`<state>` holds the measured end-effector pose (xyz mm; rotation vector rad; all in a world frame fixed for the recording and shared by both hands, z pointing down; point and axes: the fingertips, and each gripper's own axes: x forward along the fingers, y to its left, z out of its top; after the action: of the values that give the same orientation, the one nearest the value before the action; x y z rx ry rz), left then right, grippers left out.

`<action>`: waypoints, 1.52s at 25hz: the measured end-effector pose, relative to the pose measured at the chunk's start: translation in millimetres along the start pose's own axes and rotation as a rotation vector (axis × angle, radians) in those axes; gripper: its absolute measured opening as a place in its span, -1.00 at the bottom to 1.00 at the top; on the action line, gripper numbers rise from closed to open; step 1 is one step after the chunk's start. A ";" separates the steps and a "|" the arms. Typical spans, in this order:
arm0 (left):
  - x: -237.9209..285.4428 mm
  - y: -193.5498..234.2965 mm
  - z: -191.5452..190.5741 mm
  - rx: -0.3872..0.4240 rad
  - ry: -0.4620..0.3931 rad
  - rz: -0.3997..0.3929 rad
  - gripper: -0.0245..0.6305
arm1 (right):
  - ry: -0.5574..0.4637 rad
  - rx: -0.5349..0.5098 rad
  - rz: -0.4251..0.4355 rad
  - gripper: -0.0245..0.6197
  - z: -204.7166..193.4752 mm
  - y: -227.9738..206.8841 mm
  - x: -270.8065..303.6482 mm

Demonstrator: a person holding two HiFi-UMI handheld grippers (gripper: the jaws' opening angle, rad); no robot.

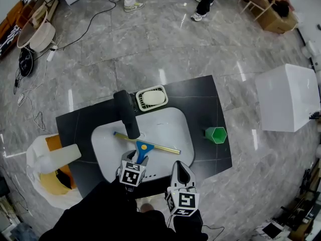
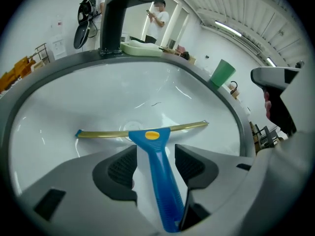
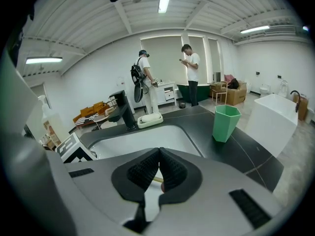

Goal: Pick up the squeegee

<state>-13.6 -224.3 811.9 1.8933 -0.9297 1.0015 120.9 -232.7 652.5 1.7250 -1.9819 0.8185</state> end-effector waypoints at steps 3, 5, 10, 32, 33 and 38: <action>11.7 2.6 -2.8 -0.008 0.024 0.001 -0.20 | 0.010 0.003 -0.001 -0.88 -1.1 -2.1 6.3; 18.8 4.4 -6.8 -0.019 0.044 0.001 -0.20 | 0.018 0.005 0.000 -0.88 -2.8 -3.2 9.9; 33.3 7.6 -8.5 -0.028 0.050 0.012 -0.20 | 0.025 0.010 0.002 -0.88 -2.4 -5.6 17.0; 48.3 6.8 -9.0 -0.140 0.085 -0.011 -0.59 | 0.055 0.025 0.005 -0.88 -11.1 -8.1 25.3; 48.0 6.7 -8.6 -0.145 0.083 -0.012 -0.60 | 0.055 0.025 0.006 -0.88 -11.3 -7.8 25.1; 43.9 5.8 -4.8 -0.162 0.063 -0.017 -0.62 | 0.054 0.023 0.007 -0.88 -11.3 -6.1 22.4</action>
<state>-1.5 -232.9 854.0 1.7229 -0.9284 0.9417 122.1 -242.7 676.2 1.6918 -1.9511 0.8839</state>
